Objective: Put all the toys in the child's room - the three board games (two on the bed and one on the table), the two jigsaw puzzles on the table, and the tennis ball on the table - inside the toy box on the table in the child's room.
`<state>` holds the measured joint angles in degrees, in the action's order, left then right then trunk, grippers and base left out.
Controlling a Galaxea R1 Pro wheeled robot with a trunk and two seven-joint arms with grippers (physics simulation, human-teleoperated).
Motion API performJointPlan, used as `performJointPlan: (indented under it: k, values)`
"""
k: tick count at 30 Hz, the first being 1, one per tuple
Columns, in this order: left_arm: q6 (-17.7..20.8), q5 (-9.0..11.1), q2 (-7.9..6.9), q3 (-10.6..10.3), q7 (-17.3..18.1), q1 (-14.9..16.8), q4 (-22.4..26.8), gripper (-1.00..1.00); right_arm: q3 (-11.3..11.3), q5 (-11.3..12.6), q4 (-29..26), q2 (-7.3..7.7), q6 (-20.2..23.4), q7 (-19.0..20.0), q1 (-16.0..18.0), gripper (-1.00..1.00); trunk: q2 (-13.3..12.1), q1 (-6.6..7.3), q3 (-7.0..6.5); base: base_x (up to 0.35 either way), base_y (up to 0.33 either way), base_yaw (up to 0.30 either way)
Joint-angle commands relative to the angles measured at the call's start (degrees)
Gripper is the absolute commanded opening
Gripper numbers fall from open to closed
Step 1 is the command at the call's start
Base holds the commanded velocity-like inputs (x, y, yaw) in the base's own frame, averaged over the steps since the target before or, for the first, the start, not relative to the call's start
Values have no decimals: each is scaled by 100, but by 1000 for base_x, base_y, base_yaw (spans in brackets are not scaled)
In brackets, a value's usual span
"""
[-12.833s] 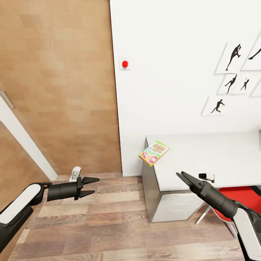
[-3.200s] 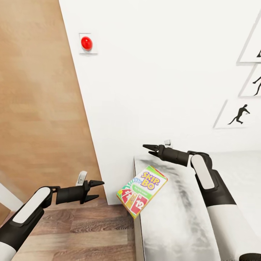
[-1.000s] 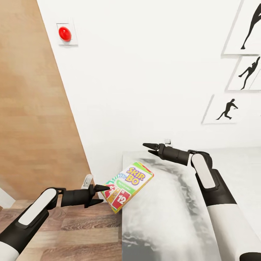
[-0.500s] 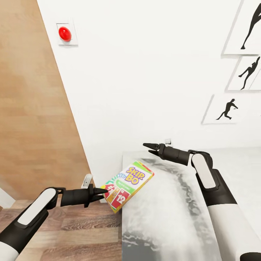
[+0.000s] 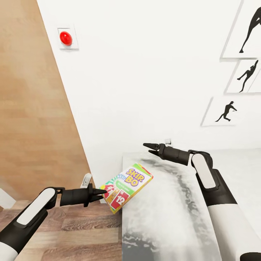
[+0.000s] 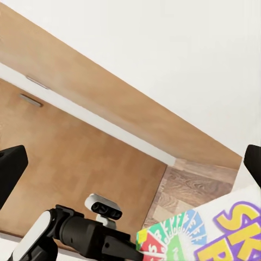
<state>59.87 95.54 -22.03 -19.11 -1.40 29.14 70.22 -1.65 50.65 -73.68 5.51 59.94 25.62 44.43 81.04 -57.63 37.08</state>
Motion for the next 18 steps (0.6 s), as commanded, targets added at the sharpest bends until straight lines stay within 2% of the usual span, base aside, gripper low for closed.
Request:
performJointPlan:
  k: [1,10,12,16,18]
  values:
    - [7,-54,-6,-8,-10,4,0,-100,-2,-55,1,3,6,57,5,100,-37,22,-13,0,0,0]
    - [7,-53,-11,-5,-9,4,0,-100,-2,-20,-1,13,6,57,-10,100,-398,220,-174,0,0,0]
    - [7,-53,-11,-5,-9,4,0,-100,-4,84,-2,28,6,57,-19,100,-478,264,-210,0,0,0]
    - [9,-53,-18,9,-9,4,0,-100,-13,508,-41,77,6,57,-53,100,-639,352,-282,0,0,0]
    - [11,-53,-19,10,-9,4,12,-100,-6,625,-121,133,6,57,-81,100,-719,396,-318,0,0,0]
